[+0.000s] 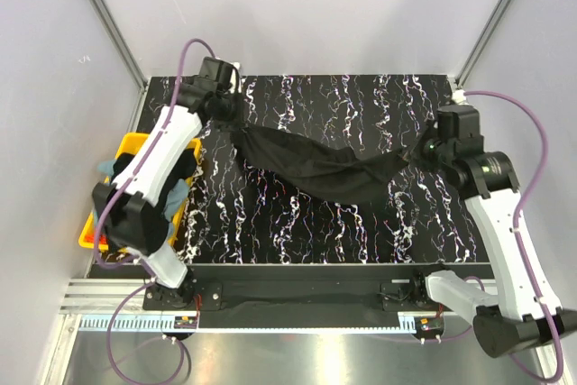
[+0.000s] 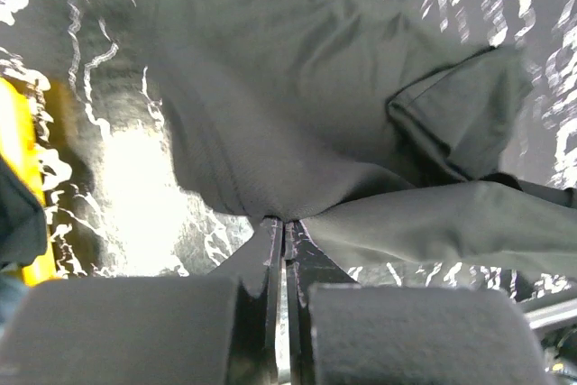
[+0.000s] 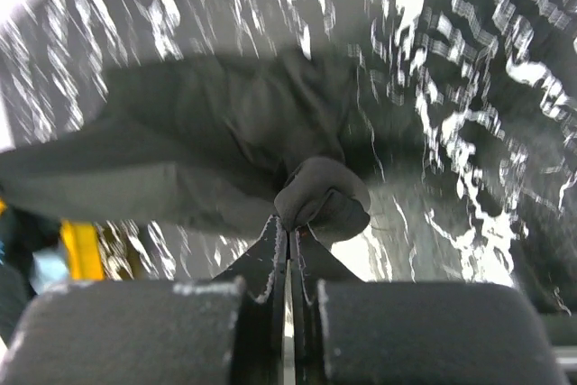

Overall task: Fold and stack the t-shirts
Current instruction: Flatten the tshirt out

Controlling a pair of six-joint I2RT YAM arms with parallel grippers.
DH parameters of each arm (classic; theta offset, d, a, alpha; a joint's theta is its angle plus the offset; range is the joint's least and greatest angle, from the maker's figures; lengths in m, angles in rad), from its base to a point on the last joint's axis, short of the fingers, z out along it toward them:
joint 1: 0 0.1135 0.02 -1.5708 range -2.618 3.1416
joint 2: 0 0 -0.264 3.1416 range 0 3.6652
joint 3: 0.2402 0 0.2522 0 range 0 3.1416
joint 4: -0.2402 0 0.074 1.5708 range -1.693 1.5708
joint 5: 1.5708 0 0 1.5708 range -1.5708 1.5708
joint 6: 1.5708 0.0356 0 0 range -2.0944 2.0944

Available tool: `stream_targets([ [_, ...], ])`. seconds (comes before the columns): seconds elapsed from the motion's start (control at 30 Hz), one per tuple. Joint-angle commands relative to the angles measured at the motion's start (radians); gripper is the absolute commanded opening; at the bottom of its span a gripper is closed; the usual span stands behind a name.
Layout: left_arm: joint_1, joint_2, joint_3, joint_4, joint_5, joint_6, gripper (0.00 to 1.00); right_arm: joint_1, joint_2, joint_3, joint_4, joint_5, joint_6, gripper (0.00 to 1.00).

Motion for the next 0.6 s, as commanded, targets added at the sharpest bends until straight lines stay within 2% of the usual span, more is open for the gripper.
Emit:
stream_targets([
  [0.0, 0.013, 0.094, 0.009, 0.000, 0.056, 0.044, 0.00, 0.002, 0.013, -0.038, -0.043, -0.111, -0.079, 0.00],
  [0.1, 0.013, 0.229, 0.107, -0.003, 0.110, 0.058, 0.00, 0.002, -0.003, -0.082, -0.023, -0.056, -0.068, 0.00],
  [0.23, 0.013, 0.459, 0.262, -0.001, 0.166, 0.059, 0.02, 0.002, -0.004, -0.124, 0.015, -0.061, -0.062, 0.00],
  [0.33, 0.013, 0.602, 0.386, -0.003, 0.211, 0.070, 0.21, 0.001, -0.003, -0.164, 0.066, -0.067, -0.054, 0.00],
  [0.37, 0.014, 0.628, 0.444, -0.003, 0.244, 0.078, 0.36, 0.002, 0.002, -0.168, 0.080, -0.065, -0.052, 0.00],
  [0.47, 0.011, 0.626, 0.458, 0.008, 0.234, 0.114, 0.60, 0.002, 0.040, -0.168, 0.100, -0.081, -0.059, 0.00],
  [0.57, 0.013, 0.526, 0.327, 0.078, 0.168, 0.130, 0.63, 0.002, 0.063, -0.170, 0.117, -0.084, -0.062, 0.00],
])
